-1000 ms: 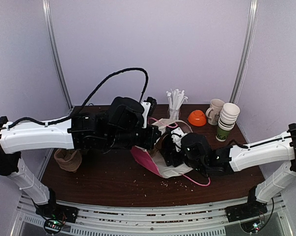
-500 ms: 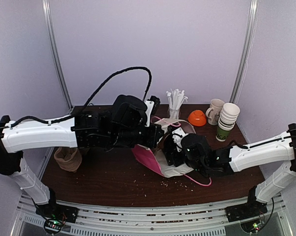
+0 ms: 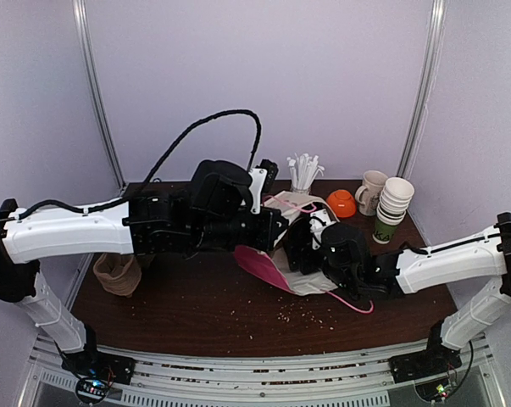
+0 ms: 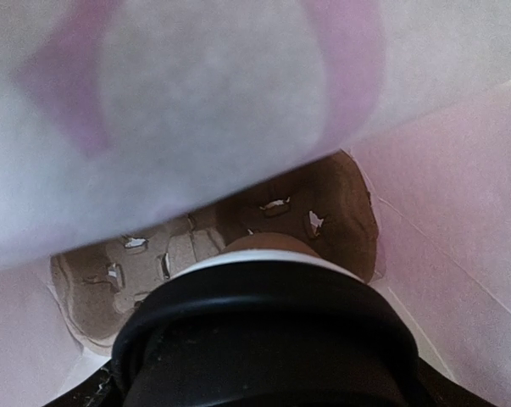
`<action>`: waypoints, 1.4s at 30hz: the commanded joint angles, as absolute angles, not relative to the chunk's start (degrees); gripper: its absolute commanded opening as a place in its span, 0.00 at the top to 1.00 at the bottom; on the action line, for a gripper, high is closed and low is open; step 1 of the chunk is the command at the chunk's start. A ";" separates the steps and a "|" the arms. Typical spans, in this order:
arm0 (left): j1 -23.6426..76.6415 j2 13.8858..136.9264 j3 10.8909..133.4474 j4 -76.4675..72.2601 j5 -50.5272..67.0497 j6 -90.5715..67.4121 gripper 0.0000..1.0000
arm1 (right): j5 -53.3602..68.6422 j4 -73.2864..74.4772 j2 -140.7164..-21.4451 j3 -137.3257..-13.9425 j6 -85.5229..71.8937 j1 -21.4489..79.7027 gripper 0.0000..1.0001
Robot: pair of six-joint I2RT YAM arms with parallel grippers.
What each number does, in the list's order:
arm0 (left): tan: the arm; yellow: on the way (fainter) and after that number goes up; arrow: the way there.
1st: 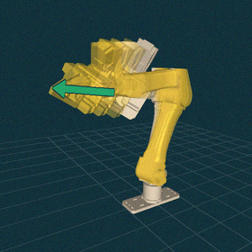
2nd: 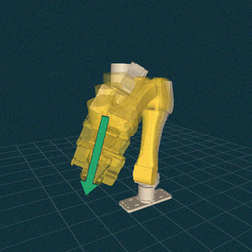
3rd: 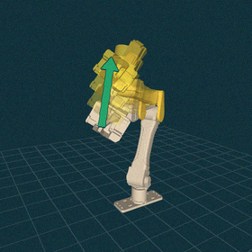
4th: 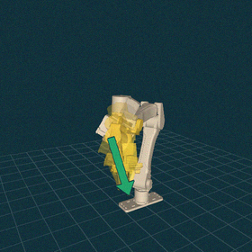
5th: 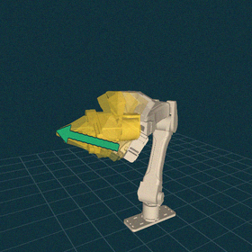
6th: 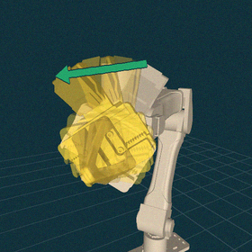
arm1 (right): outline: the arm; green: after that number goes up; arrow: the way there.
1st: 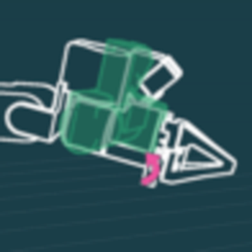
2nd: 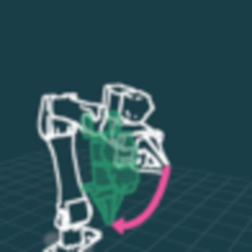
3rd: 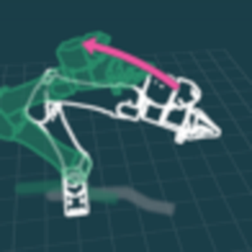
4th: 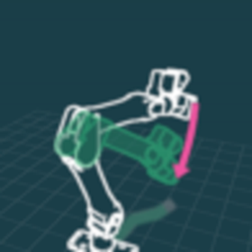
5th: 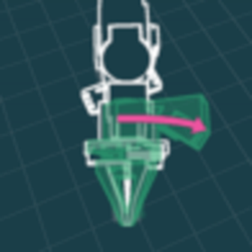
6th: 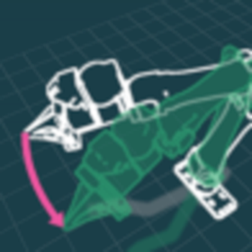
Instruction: Pack the takeout coffee
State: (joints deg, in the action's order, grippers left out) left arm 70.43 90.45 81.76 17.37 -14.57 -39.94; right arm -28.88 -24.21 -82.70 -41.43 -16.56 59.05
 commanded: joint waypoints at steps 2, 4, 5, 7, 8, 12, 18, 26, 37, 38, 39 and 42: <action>71.46 91.15 81.45 15.10 -9.22 -39.61 1.00 | -27.85 -31.20 -81.29 -40.73 -20.12 58.03 0.25; 71.46 91.19 81.47 15.35 -9.24 -39.57 1.00 | -28.28 -31.41 -81.48 -40.77 -20.65 58.01 0.25; 71.46 91.14 81.38 15.37 -9.25 -39.60 1.00 | -28.68 -32.13 -81.43 -40.47 -20.96 58.05 0.26; 71.46 91.18 81.22 15.48 -9.32 -39.64 1.00 | -29.35 -33.71 -81.23 -39.65 -21.79 58.01 0.26; 71.46 91.22 81.21 15.68 -9.35 -39.77 1.00 | -29.16 -34.16 -81.26 -39.60 -21.94 58.02 0.26; 71.46 91.19 81.69 17.17 -10.67 -40.26 1.00 | -28.16 -31.76 -81.45 -40.81 -21.94 58.09 0.27; 71.46 90.45 82.23 20.22 -13.63 -42.30 1.00 | -27.89 -26.92 -79.81 -40.58 -15.88 59.36 0.27; 71.46 90.19 82.72 21.41 -10.81 -45.13 1.00 | -28.56 -12.33 -75.59 -42.84 -10.98 60.53 0.27; 71.46 89.16 79.15 17.43 -6.91 -47.66 1.00 | -28.61 -5.83 -78.05 -44.87 -10.99 60.52 0.27; 71.44 89.35 79.29 17.35 -6.68 -47.64 1.00 | -29.27 -6.06 -79.23 -45.45 -11.25 60.42 0.27; 71.39 89.46 79.50 17.34 -6.56 -47.54 1.00 | -29.72 -6.46 -80.32 -46.12 -11.43 60.48 0.27; 71.29 90.09 79.95 17.66 -5.89 -47.23 1.00 | -28.93 -8.52 -83.58 -47.61 -11.45 60.45 0.27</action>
